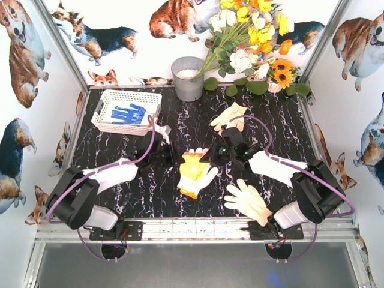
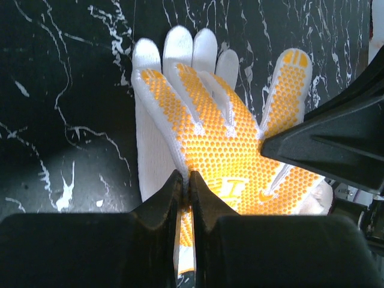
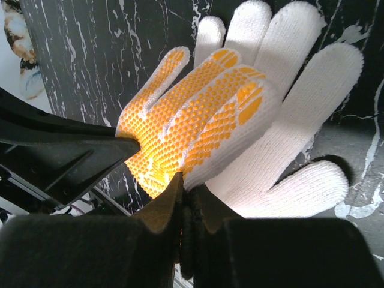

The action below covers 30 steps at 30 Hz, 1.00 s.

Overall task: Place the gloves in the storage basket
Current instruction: Pair the glove with the glove.

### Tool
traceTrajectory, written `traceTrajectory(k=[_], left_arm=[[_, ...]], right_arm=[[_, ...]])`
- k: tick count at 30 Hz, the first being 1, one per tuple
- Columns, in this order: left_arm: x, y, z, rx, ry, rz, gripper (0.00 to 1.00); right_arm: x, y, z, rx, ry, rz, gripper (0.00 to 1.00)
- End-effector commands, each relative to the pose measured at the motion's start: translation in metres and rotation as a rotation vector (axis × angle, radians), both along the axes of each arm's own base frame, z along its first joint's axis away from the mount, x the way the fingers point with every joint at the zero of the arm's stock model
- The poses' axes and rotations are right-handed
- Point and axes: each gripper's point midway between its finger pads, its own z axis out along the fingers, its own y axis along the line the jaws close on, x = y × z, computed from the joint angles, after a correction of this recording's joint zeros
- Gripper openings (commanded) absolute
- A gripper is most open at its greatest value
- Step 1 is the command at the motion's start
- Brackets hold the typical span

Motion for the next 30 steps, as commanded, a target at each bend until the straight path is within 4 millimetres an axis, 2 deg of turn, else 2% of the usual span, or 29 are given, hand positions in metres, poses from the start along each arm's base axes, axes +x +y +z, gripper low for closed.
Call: traceTrajectory(k=[1, 7, 11, 13, 20, 26, 30], left_arm=[[0.018, -0.006, 0.004, 0.016, -0.047, -0.028, 0.01], [0.021, -0.018, -0.003, -0.014, -0.013, -0.058, 0.00], [0.018, -0.019, -0.013, -0.016, 0.024, -0.055, 0.01], [0.015, -0.018, -0.019, -0.009, 0.042, -0.053, 0.05], [-0.004, -0.011, -0.035, 0.021, 0.096, -0.063, 0.31], [-0.025, -0.005, -0.041, 0.067, 0.118, -0.079, 0.35], [-0.035, -0.005, -0.041, 0.099, 0.119, -0.096, 0.42]], right_arm=[[0.009, -0.009, 0.012, -0.009, -0.064, -0.026, 0.01], [0.010, -0.018, 0.005, -0.033, -0.048, -0.047, 0.01], [0.008, -0.025, -0.001, -0.055, -0.034, -0.056, 0.01], [0.007, -0.028, -0.006, -0.075, -0.025, -0.059, 0.01], [0.003, -0.028, -0.020, -0.090, 0.015, -0.047, 0.01], [0.003, -0.024, -0.027, -0.079, 0.034, -0.038, 0.01], [0.003, -0.019, -0.028, -0.044, 0.048, -0.037, 0.01]])
